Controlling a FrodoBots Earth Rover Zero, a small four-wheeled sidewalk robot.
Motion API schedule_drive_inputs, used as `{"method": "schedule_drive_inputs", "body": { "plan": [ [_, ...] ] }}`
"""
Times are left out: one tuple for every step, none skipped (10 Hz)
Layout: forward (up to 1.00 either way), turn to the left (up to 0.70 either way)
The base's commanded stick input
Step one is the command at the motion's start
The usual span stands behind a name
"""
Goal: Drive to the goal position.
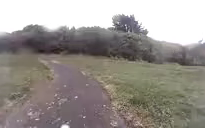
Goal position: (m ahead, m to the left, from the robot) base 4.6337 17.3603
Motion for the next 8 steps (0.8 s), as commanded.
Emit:
{"method": "schedule_drive_inputs", "body": {
  "plan": [
    [0.7,0.32],
    [0.7,0.35],
    [0.7,0.35],
    [0.7,0.01],
    [0.7,0.04],
    [0.7,0.07],
    [0.7,0.35],
    [0.7,0.35]
  ]
}}
